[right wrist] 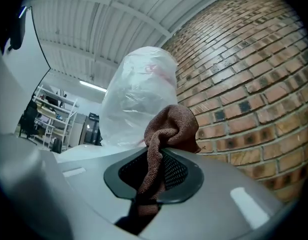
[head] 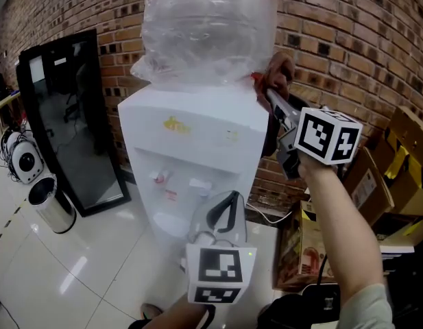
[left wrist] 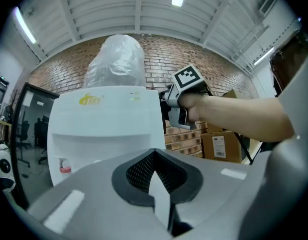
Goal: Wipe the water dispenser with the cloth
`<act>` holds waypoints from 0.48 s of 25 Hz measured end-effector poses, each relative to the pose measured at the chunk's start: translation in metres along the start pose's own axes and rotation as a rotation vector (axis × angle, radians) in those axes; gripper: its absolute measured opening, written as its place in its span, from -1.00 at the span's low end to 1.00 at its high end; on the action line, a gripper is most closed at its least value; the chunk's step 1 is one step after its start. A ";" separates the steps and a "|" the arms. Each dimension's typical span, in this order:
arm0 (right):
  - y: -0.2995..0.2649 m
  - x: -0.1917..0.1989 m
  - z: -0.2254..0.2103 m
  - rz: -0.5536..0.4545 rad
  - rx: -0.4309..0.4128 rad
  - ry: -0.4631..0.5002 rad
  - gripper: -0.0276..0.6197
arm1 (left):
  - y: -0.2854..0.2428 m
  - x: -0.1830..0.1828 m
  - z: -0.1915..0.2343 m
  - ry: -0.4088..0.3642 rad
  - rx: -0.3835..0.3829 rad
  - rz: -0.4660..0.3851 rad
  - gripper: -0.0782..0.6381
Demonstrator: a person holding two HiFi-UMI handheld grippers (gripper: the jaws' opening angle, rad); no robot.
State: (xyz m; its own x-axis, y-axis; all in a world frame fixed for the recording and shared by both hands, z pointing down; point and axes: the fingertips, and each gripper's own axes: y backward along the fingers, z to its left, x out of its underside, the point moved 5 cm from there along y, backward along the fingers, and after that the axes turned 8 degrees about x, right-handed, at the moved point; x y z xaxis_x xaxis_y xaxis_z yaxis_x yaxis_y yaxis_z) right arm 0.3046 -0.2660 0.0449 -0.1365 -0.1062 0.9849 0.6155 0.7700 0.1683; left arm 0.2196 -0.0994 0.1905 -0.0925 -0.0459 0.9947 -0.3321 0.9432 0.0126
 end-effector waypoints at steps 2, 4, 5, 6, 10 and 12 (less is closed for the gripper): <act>0.003 0.003 -0.003 -0.009 0.017 -0.009 -0.71 | -0.001 0.003 -0.002 -0.003 0.001 0.012 -0.78; 0.005 0.007 -0.006 -0.019 0.021 -0.025 -0.71 | -0.002 0.005 -0.004 -0.005 0.004 0.021 -0.78; 0.005 0.008 -0.007 -0.023 0.023 -0.032 -0.71 | -0.002 0.007 -0.005 -0.004 0.005 0.026 -0.78; 0.006 0.008 -0.007 -0.026 0.027 -0.036 -0.71 | -0.002 0.009 -0.005 -0.003 0.007 0.030 -0.78; 0.013 0.013 -0.012 -0.045 0.044 -0.075 -0.71 | -0.004 0.015 -0.008 -0.002 0.012 0.045 -0.78; 0.016 0.018 -0.015 -0.047 0.051 -0.105 -0.71 | -0.004 0.017 -0.008 0.002 0.014 0.049 -0.78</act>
State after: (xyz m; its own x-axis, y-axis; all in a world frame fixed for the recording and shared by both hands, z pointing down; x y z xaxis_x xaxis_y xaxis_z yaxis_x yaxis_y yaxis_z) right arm 0.3235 -0.2652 0.0656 -0.2461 -0.0785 0.9661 0.5663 0.7973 0.2091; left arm 0.2274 -0.1016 0.2082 -0.1067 0.0007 0.9943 -0.3400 0.9397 -0.0371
